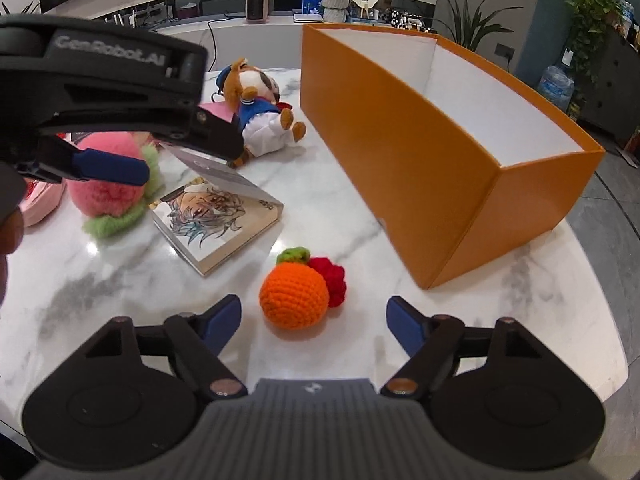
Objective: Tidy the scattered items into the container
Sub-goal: 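Grasp the comic book with the left gripper while the right gripper grasps the crocheted orange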
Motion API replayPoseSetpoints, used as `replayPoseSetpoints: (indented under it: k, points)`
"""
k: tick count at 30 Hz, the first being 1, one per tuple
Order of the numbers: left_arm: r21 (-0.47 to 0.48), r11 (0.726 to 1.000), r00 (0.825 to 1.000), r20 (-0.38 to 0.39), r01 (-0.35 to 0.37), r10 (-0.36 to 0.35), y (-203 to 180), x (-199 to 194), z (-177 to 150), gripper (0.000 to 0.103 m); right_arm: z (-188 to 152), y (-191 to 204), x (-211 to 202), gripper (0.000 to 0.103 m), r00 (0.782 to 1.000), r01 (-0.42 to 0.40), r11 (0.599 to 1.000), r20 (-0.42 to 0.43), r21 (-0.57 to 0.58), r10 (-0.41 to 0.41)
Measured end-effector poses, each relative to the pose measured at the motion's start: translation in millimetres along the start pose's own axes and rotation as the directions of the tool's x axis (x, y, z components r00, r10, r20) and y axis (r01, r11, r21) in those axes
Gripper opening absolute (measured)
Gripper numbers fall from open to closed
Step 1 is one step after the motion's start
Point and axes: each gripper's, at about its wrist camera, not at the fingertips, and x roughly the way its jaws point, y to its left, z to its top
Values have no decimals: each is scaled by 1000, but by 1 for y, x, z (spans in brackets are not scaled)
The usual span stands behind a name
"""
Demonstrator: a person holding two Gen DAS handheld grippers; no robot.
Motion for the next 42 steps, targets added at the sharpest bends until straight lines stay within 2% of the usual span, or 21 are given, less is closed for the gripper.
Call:
replayPoseSetpoints:
  k: [4,9,14,19,23,25,27,30,34,42]
  points:
    - [-31,999,1000,-14,20,-20,7,10,1,97,1,2,6,80,1000,-4,1000,-11,2,4]
    - [-41,999,1000,-27,12,-13,12,19,-2,93,3,3,13,79,1000,-12,1000,-24,14,13]
    - [-69,997,998,-44,30,-33,17,29,-2,80,2,4,20,79,999,-19,1000,-45,12,19]
    - [-80,996,998,-47,46,-50,18,34,0,64,2,3,26,70,998,-20,999,-63,27,22]
    - [-92,995,998,-45,49,-54,19,36,3,57,2,2,29,67,997,-20,999,-69,29,22]
    - [-95,994,997,-48,50,-54,20,36,3,41,2,1,30,65,997,-21,999,-68,33,23]
    - [-99,994,997,-57,50,-56,21,37,3,34,2,1,30,64,998,-18,999,-62,37,20]
    - [-103,994,997,-60,48,-54,23,37,1,28,3,0,30,64,998,-18,999,-53,45,21]
    - [-105,993,997,-44,56,-60,24,33,2,19,3,0,32,55,998,-24,998,-62,50,27]
    - [-123,990,996,-33,73,-78,29,27,2,12,6,-4,28,50,998,-44,996,-39,75,47]
